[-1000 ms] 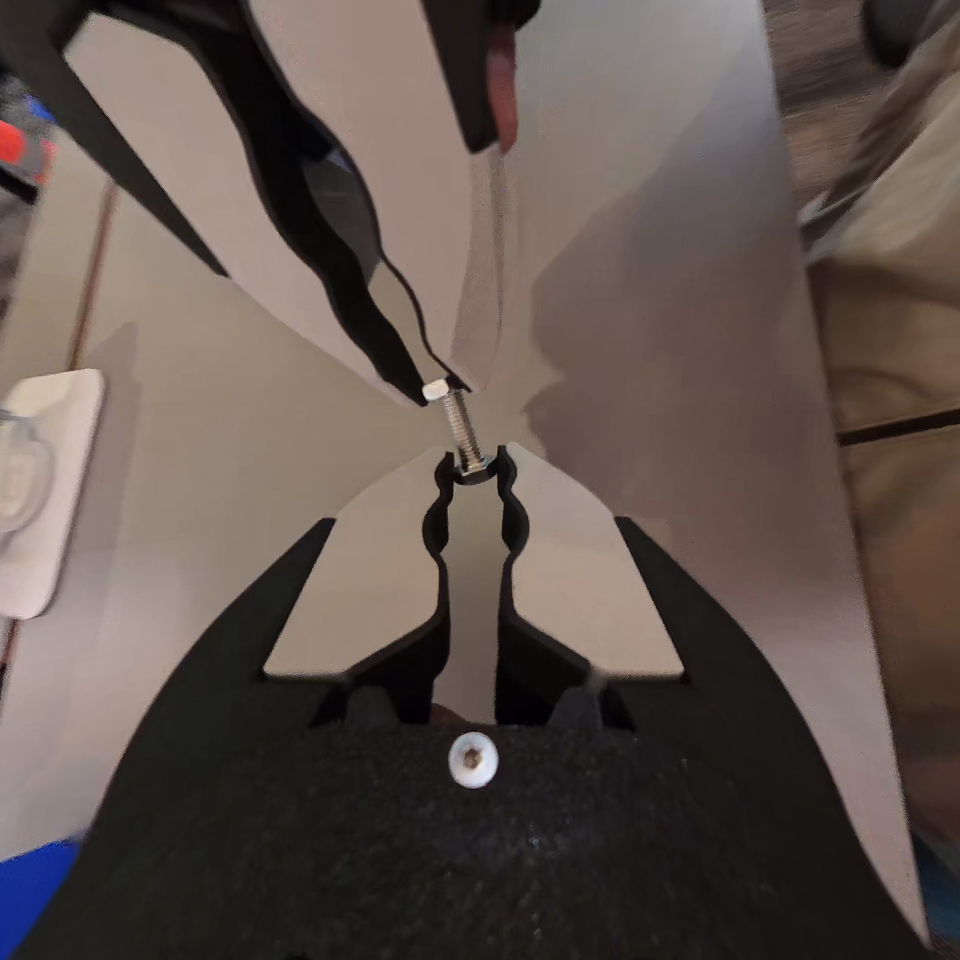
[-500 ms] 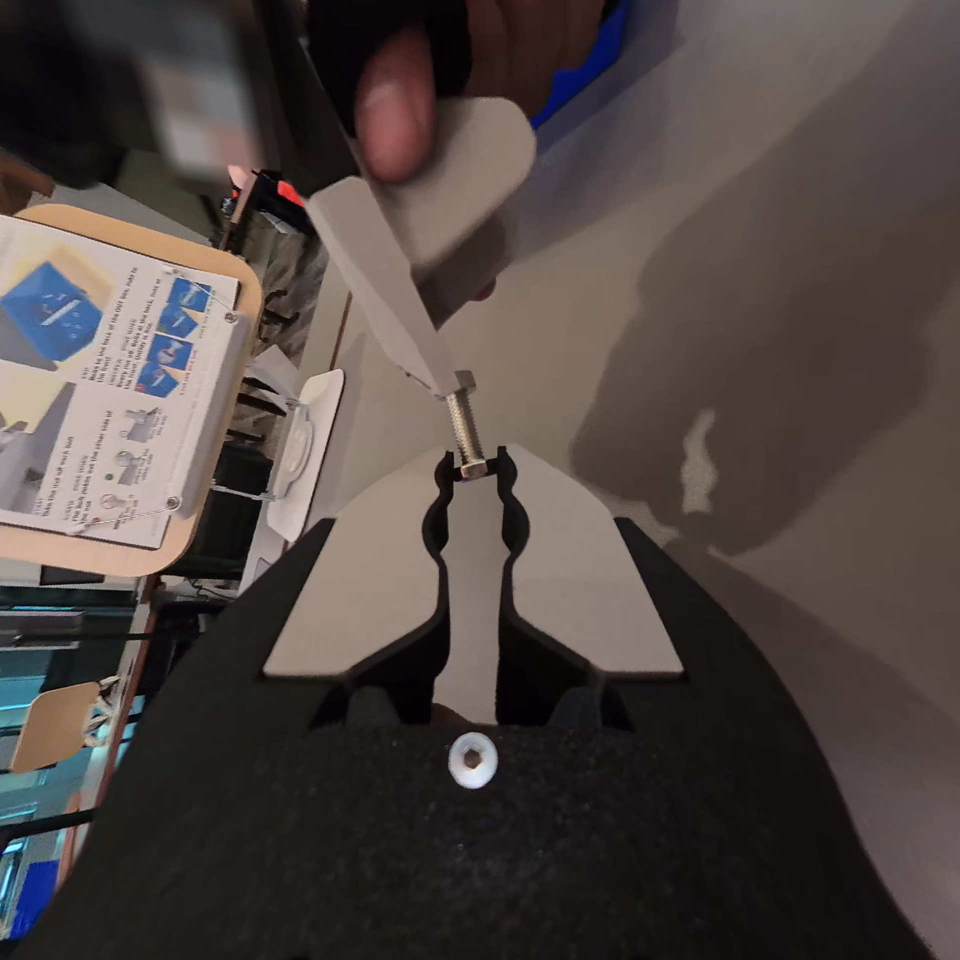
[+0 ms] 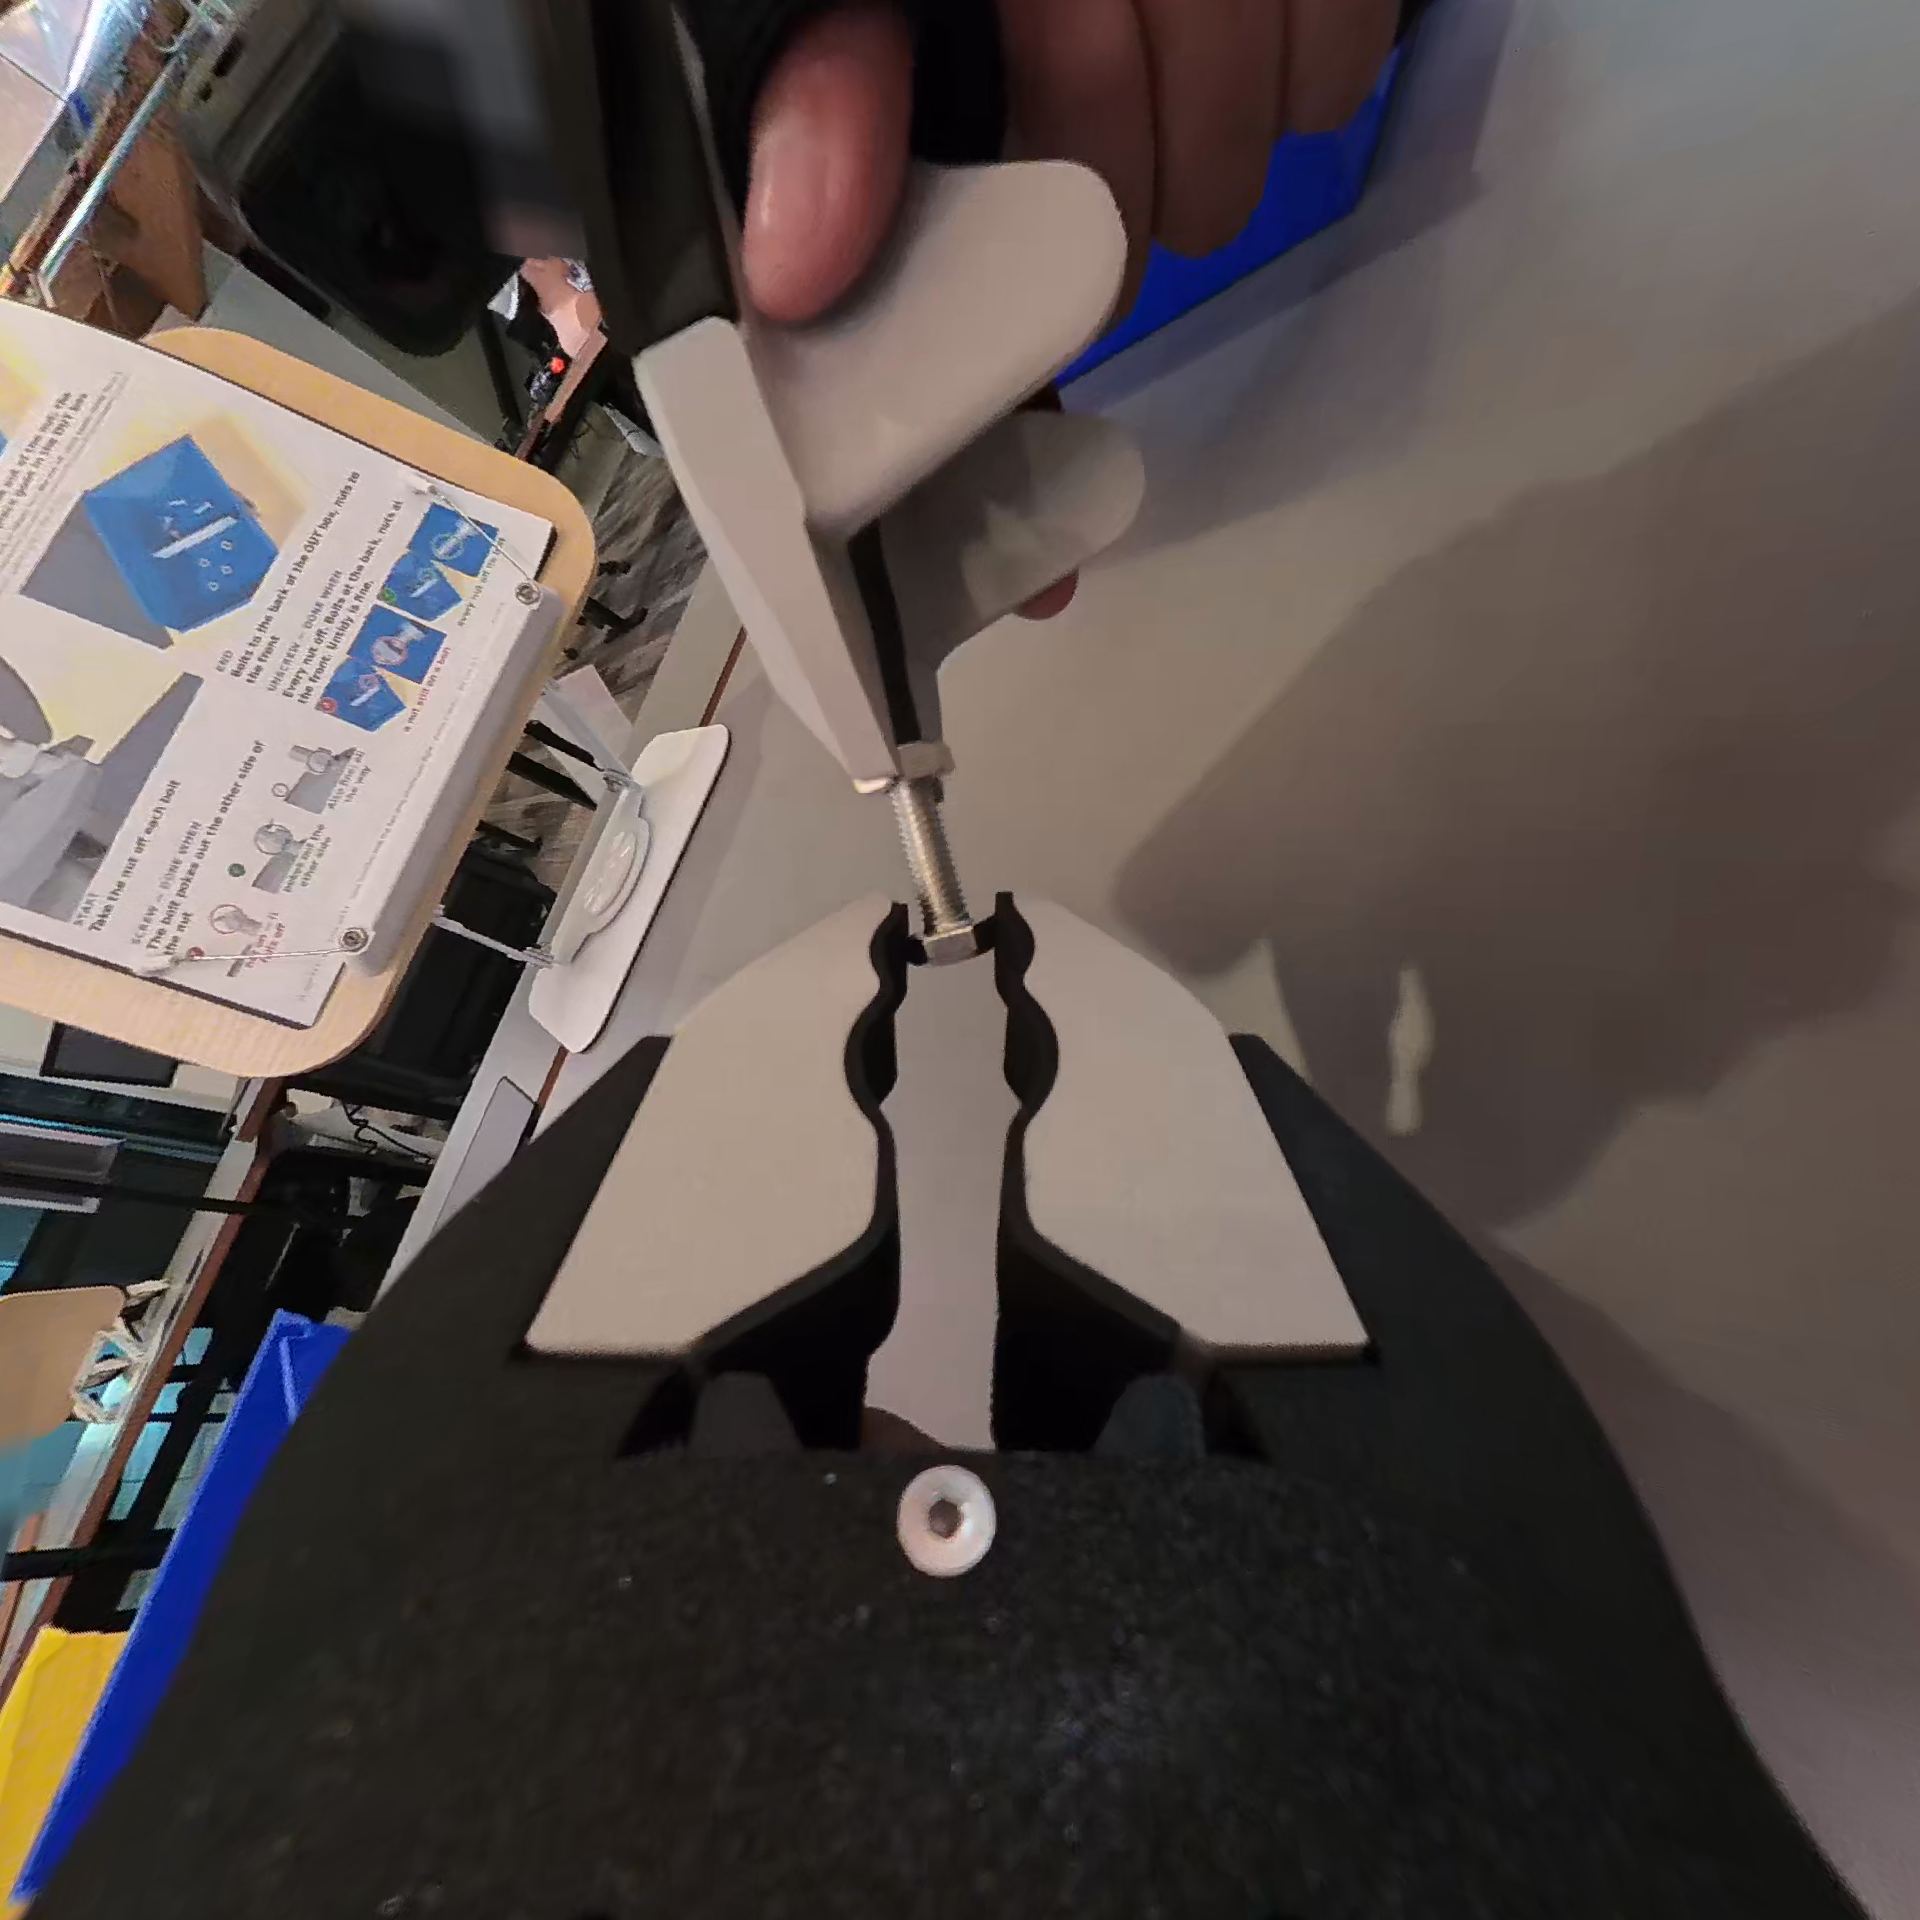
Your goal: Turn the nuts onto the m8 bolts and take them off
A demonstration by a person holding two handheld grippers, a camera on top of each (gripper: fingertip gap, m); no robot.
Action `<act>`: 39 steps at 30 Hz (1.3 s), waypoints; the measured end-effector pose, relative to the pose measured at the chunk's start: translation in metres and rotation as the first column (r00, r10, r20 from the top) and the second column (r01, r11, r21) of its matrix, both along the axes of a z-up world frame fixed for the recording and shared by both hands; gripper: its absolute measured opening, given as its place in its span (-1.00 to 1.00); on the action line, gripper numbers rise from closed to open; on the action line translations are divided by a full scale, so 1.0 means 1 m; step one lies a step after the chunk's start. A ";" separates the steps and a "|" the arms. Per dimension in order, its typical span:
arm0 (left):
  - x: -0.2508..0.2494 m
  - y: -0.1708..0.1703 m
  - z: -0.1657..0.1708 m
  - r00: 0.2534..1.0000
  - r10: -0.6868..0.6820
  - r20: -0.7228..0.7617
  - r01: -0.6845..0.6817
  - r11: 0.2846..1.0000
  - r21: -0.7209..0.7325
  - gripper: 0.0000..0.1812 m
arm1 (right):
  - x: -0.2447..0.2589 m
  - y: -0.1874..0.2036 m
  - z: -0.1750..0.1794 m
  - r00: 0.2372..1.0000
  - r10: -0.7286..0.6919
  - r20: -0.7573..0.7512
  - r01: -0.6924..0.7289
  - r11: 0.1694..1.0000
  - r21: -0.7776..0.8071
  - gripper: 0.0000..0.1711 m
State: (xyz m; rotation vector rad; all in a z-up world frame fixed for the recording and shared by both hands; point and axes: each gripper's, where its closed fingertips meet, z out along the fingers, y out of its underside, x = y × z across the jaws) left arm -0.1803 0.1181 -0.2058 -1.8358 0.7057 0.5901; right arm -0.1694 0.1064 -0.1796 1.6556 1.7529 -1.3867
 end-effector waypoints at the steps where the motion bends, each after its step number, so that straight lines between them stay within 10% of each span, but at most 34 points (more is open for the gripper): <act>1: 0.000 0.000 0.000 1.000 -0.001 0.018 0.001 1.000 -0.001 -0.82 | -0.001 0.000 0.001 1.000 0.002 0.001 -0.002 1.000 -0.004 -0.81; 14: -0.004 -0.002 0.025 0.945 -0.037 0.325 -0.001 0.993 0.116 -0.82 | -0.016 0.016 0.033 0.967 -0.023 -0.255 0.026 1.000 0.006 -0.69; 22: -0.016 0.006 0.044 0.587 -0.260 0.767 0.154 0.965 0.210 -0.83 | -0.024 0.034 0.037 0.795 -0.051 -0.604 0.219 0.954 0.207 -0.70; 29: -0.019 0.006 0.042 0.509 -0.326 0.797 0.196 0.945 0.262 -0.83 | -0.031 0.025 0.047 0.652 -0.239 -0.720 0.354 0.935 0.011 -1.00; 39: -0.006 0.010 0.041 0.491 -0.348 0.799 0.240 0.935 0.260 -0.83 | -0.030 0.019 0.041 0.692 -0.205 -0.692 0.310 0.950 0.028 -1.00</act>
